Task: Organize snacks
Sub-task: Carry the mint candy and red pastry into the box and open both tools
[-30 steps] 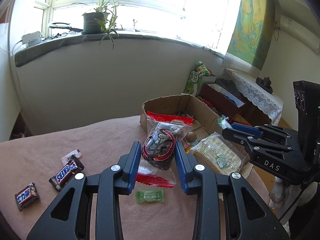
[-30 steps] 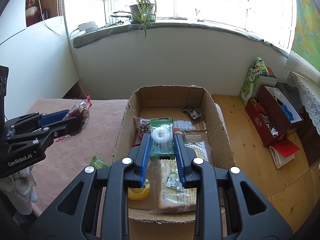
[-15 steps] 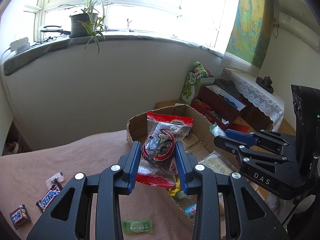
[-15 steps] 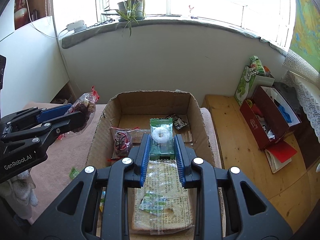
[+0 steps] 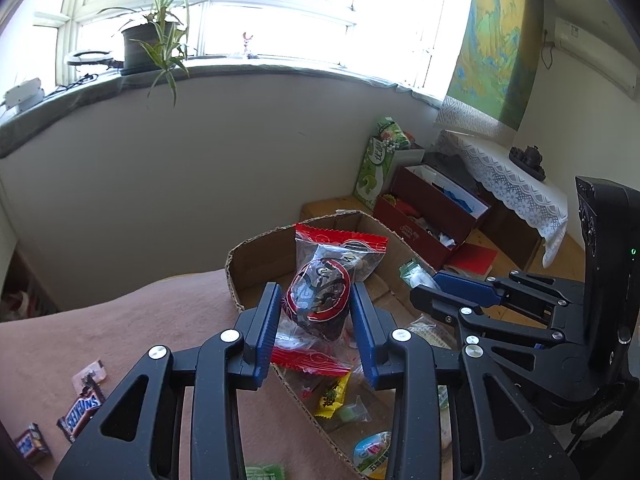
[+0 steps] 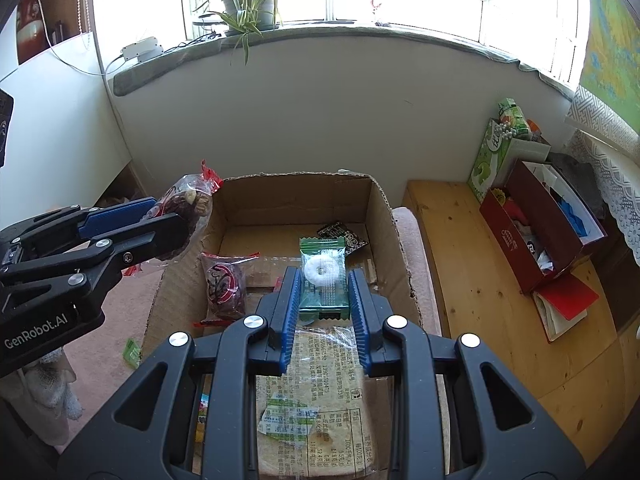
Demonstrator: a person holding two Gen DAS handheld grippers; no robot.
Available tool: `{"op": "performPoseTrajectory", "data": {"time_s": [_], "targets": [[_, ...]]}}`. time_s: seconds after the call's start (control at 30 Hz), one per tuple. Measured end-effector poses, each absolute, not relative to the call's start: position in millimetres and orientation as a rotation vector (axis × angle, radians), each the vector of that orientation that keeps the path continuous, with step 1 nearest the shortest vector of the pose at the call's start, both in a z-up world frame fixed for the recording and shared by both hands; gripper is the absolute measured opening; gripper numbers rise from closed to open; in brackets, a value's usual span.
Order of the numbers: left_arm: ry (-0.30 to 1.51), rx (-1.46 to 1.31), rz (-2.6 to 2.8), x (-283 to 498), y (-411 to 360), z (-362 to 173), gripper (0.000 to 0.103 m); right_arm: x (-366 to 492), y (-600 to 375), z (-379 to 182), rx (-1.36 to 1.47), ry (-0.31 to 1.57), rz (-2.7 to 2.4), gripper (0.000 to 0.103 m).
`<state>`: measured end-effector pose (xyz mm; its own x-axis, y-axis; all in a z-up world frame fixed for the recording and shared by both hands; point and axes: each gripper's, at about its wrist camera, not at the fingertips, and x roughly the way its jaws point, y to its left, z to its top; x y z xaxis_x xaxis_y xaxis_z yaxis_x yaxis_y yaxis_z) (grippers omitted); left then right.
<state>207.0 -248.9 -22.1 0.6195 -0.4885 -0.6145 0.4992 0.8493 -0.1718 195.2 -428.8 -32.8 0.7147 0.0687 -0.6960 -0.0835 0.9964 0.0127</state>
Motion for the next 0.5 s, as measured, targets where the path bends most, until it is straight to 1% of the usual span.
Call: {"op": "performPoseTrajectory", "data": {"time_s": [0.27, 0.33, 0.37, 0.4, 0.5], "targets": [[0.69, 0.017, -0.571, 206.0, -249.2, -18.1, 0.035, 195.3, -431.0, -33.0, -0.013, 0.775, 0.075, 0.027], [0.686, 0.023, -0.569, 206.0, -249.2, -17.3, 0.04, 194.6, -431.0, -32.4, -0.015, 0.772, 0.071, 0.038], [0.681, 0.024, -0.567, 205.5, -248.5, -16.8, 0.041, 193.6, -430.7, -31.6, -0.019, 0.768, 0.066, 0.049], [0.68, 0.026, -0.567, 205.3, -248.6, -16.3, 0.041, 192.5, -430.5, -30.8, -0.023, 0.762, 0.062, 0.053], [0.677, 0.022, -0.565, 204.9, -247.0, -15.1, 0.041, 189.8, -431.2, -29.0, -0.026, 0.758, 0.056, 0.054]]}}
